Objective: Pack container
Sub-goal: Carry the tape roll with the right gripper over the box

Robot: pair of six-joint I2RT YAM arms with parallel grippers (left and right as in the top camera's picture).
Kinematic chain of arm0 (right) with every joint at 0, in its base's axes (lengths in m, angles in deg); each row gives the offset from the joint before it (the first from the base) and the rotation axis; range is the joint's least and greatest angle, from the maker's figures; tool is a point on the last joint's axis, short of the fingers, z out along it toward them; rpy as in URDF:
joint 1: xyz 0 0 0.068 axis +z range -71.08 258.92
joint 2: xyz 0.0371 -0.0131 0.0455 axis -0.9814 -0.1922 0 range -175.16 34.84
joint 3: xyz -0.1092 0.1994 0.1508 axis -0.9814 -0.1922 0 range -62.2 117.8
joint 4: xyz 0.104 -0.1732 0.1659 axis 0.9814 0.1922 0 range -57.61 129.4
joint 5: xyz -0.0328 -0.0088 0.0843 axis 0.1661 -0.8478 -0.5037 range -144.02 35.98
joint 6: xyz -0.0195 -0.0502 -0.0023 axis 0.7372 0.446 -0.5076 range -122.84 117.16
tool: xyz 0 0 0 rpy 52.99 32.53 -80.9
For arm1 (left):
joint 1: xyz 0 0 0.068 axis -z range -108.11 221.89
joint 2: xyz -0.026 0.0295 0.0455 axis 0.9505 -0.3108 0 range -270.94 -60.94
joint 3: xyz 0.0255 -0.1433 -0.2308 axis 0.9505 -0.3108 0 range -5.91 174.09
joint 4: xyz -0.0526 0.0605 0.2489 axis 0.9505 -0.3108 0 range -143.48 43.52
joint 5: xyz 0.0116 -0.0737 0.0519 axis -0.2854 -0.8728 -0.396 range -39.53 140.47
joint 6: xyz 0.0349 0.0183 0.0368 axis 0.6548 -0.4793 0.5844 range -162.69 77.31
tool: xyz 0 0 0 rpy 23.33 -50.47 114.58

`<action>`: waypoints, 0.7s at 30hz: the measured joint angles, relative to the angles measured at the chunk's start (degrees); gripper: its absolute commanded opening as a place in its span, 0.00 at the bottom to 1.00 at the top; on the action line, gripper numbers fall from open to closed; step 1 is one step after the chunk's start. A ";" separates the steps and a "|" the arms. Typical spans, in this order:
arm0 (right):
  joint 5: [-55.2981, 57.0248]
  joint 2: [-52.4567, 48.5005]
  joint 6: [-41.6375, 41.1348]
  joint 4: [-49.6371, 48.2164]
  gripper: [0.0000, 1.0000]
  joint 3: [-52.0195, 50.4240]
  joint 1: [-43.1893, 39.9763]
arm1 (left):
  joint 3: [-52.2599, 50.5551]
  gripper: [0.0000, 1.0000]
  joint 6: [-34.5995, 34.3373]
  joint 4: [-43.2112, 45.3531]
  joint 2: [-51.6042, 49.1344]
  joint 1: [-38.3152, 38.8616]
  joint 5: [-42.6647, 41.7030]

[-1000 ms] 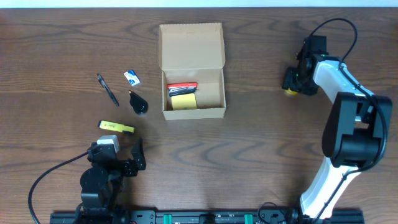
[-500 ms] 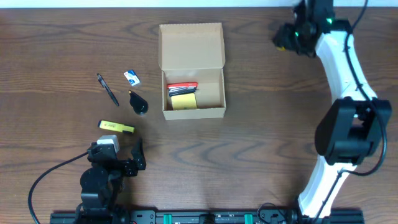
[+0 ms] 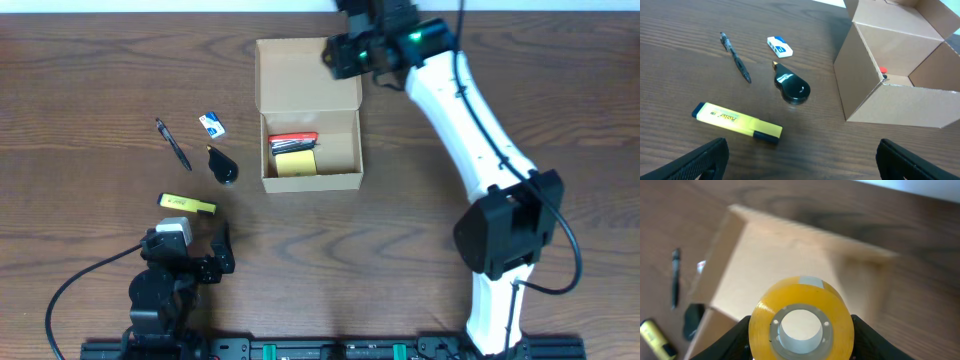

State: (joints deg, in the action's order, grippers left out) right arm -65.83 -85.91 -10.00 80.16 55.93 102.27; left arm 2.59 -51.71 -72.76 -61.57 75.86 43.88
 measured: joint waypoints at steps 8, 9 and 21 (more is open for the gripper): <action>1.79 0.00 -9.79 7.63 0.01 0.00 7.26 | 0.00 0.95 0.00 0.00 0.00 0.00 0.00; 2.29 0.00 -12.24 9.11 0.01 0.00 8.15 | 0.00 0.95 0.00 0.00 0.00 0.00 0.00; 5.22 0.00 -32.00 26.45 0.01 0.00 16.81 | 0.00 0.96 0.00 0.00 0.00 0.00 0.00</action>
State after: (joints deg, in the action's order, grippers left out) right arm -60.61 -85.91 -42.00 106.61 55.93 119.08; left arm 2.59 -51.71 -72.76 -61.57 75.86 43.88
